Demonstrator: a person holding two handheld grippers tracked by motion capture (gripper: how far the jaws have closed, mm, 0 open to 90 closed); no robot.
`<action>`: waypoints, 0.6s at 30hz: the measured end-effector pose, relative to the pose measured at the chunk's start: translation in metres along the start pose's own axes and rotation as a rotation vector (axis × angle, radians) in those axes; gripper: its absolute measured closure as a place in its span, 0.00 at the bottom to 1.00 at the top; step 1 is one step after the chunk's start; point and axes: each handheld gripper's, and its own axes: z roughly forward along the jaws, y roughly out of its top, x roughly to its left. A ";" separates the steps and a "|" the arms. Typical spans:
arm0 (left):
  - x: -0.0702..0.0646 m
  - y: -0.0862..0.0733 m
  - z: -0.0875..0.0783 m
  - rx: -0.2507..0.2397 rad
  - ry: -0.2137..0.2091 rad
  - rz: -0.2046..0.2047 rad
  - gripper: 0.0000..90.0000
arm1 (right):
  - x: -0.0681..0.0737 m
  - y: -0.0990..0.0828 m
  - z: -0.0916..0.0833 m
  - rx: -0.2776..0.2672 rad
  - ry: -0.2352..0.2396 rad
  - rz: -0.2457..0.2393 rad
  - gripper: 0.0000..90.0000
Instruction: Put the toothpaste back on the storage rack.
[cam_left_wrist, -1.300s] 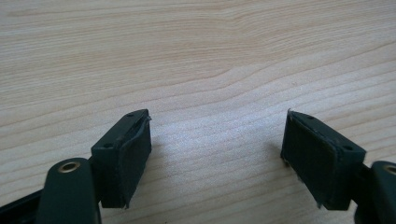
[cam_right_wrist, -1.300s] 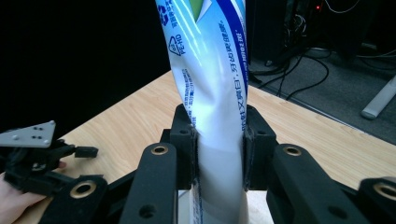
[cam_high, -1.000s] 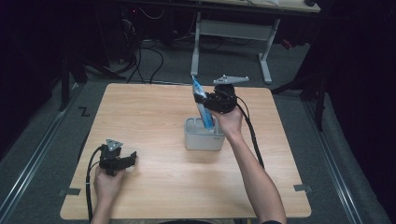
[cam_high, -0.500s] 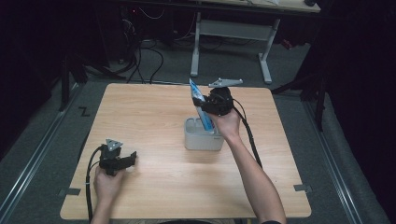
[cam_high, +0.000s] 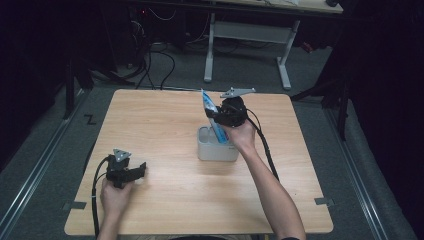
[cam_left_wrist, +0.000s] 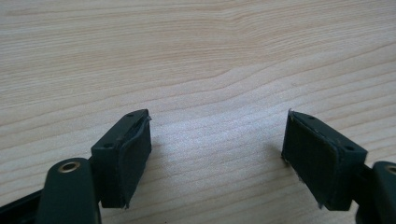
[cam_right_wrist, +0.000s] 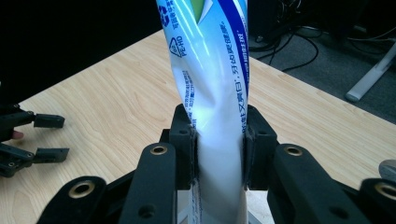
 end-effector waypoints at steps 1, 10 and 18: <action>0.000 0.000 0.000 -0.001 0.000 -0.001 0.27 | 0.000 -0.001 0.000 0.000 -0.001 -0.004 0.78; 0.000 0.000 0.000 0.000 0.000 0.000 0.27 | -0.002 -0.008 0.000 0.024 -0.013 -0.019 0.78; 0.000 0.000 0.000 0.000 0.001 0.000 0.27 | -0.005 -0.015 0.000 0.037 -0.026 -0.021 0.78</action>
